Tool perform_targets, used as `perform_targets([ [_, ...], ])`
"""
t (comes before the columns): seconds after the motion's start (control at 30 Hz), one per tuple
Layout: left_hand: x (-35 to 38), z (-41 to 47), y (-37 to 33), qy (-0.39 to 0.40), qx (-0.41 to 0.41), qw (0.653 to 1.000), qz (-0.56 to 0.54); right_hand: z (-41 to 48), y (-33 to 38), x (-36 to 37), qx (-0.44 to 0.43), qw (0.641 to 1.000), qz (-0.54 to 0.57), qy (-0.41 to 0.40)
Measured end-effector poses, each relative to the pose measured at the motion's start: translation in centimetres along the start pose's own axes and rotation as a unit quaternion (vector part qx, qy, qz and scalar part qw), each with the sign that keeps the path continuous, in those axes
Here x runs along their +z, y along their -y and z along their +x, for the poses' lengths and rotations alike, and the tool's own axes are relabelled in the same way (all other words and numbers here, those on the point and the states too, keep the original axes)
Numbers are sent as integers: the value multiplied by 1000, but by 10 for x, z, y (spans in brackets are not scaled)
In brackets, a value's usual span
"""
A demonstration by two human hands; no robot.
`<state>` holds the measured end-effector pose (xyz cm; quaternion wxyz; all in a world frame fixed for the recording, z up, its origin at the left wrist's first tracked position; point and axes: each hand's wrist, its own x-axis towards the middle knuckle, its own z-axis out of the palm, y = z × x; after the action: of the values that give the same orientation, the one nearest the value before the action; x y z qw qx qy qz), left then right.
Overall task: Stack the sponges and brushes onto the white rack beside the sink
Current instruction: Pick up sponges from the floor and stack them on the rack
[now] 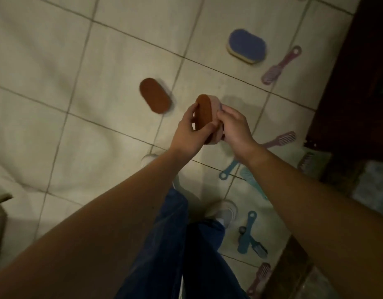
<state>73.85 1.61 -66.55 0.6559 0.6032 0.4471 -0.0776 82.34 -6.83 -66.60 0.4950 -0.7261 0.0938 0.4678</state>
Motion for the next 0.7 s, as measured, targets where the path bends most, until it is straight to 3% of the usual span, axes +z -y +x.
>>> perform_targets([
  [0.13, -52, 4, 10, -76, 15, 997, -4, 13, 14, 53, 0, 999, -14, 43],
  [0.3, -97, 24, 36, -162, -16, 986, -26, 50, 7, 106, -79, 985, -151, 22],
  [0.47, -128, 46, 66, -199, -29, 979, -14, 95, -11, 140, -115, 964, -238, 31],
  [0.7, -164, 68, 102, -199, -37, 978, 42, 134, -35, 168, -172, 861, -476, 53],
])
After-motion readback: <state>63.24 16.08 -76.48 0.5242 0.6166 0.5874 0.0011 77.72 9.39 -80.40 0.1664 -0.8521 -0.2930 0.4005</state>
